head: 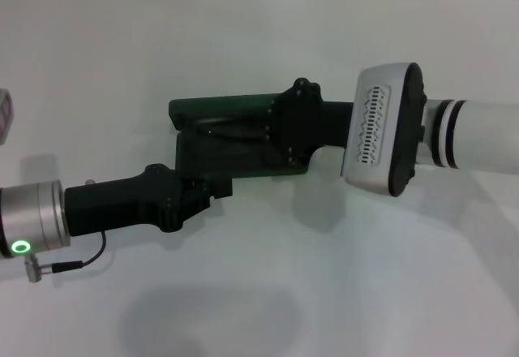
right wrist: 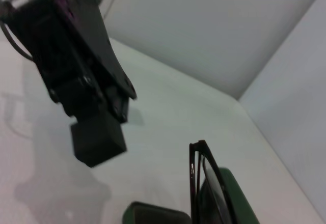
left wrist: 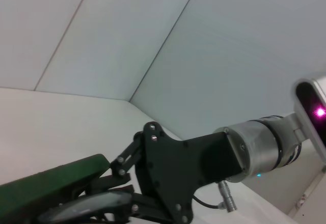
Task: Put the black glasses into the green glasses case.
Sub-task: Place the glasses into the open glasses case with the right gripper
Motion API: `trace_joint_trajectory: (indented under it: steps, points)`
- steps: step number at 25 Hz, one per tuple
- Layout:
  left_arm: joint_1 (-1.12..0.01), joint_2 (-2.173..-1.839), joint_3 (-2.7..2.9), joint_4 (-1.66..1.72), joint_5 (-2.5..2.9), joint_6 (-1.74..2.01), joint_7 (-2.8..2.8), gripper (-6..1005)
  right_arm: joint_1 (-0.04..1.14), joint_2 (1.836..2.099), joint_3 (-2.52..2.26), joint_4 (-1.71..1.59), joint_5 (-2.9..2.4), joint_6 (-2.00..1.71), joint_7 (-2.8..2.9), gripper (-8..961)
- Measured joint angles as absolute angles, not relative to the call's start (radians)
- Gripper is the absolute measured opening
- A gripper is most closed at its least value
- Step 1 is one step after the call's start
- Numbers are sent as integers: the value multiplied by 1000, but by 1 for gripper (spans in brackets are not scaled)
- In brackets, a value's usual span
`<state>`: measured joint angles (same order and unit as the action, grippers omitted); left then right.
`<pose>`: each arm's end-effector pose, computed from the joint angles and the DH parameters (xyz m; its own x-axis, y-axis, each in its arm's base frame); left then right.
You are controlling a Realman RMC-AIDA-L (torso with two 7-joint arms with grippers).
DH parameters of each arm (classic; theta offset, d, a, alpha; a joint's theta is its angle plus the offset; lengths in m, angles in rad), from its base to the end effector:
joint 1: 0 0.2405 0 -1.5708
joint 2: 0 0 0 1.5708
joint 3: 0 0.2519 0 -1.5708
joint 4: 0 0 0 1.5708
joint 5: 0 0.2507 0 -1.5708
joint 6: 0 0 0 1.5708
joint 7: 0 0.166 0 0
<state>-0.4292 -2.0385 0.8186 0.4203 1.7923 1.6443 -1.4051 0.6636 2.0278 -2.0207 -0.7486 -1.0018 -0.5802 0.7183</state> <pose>-0.2974 0.3090 -0.0441 0.5803 0.5418 0.6080 0.6058 -0.7862 0.1224 0.1403 0.4115 -0.1613 0.9156 0.3857 -0.1138 0.2844 -0.8211 -0.4949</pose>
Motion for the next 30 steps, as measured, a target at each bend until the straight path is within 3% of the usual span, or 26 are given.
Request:
trace_joint_trajectory:
  steps: [30]
  points:
    - [-421, -2042, 822, 420, 1793, 1645, -1405, 0, 666, 2028, -2137, -788, -1004, -448, 768, 127]
